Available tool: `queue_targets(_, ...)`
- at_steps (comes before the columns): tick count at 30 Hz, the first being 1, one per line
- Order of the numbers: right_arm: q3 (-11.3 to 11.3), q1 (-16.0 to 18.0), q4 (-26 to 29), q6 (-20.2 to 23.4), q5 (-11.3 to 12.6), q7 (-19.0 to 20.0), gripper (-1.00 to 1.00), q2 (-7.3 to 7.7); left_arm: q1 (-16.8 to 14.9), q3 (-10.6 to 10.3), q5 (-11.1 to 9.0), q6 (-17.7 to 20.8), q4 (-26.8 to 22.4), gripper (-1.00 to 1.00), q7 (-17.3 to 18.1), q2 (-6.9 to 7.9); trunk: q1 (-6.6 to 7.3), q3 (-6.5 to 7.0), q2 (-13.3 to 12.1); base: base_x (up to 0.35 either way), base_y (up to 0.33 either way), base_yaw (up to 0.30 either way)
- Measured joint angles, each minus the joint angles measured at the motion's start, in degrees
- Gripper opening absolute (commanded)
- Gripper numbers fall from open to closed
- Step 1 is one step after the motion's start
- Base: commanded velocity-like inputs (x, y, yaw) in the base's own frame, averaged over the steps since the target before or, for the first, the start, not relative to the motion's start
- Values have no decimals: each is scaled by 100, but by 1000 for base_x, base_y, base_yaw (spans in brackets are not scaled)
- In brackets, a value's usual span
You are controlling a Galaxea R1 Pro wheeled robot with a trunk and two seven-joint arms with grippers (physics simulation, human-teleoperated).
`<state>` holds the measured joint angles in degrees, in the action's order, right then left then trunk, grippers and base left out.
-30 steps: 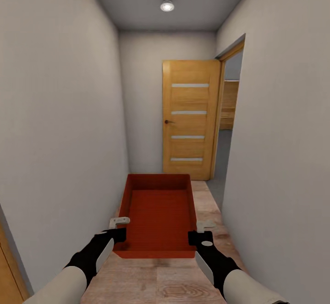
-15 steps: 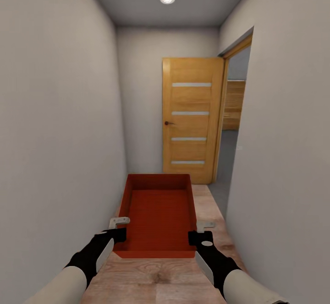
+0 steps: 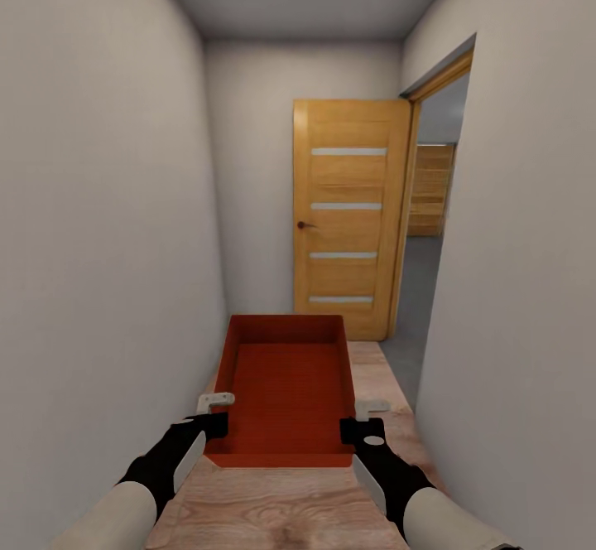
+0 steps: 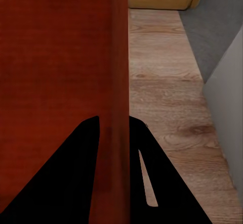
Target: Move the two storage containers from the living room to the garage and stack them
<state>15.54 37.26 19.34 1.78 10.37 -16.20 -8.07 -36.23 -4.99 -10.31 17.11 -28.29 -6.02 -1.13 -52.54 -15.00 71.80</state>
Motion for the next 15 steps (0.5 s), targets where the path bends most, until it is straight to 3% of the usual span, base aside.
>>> queue_targets(15,0,0,0,-8,5,4,-100,3,0,-3,0,0,-8,-100,-7,-3,0,0,0,324,0,0)
